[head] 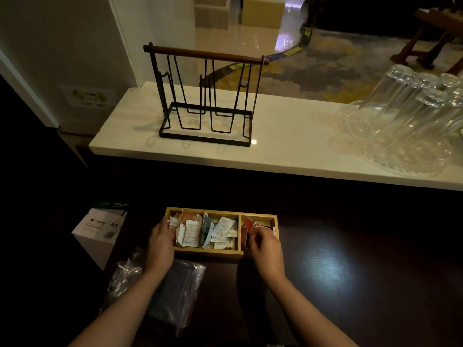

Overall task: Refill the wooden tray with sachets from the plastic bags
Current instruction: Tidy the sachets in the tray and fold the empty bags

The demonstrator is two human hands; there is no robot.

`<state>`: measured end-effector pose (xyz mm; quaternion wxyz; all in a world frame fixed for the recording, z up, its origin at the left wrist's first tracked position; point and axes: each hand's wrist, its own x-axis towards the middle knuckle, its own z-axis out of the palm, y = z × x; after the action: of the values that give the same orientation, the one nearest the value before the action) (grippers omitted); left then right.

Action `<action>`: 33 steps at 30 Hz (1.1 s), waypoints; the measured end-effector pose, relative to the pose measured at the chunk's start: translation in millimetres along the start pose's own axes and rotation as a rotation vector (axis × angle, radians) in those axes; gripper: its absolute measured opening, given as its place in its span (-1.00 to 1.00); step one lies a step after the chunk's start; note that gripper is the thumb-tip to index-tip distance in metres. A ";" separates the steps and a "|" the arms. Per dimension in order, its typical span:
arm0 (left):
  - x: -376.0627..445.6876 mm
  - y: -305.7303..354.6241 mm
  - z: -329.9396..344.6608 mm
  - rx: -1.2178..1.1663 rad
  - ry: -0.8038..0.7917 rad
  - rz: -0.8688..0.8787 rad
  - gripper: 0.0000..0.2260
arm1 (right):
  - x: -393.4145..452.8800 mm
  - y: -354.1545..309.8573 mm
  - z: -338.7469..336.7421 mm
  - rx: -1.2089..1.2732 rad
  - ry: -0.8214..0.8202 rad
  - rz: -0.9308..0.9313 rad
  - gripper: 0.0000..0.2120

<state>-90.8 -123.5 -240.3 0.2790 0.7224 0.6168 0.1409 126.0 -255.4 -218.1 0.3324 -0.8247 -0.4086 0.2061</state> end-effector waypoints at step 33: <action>-42.4 -80.8 -25.7 0.206 -0.194 -0.401 -0.38 | -46.9 -28.8 93.1 0.619 -0.728 0.649 -0.48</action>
<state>-178.9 -152.0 -260.2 0.2842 0.6203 0.7293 -0.0507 26.2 -245.2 -258.9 0.3159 -0.6481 -0.1434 0.6779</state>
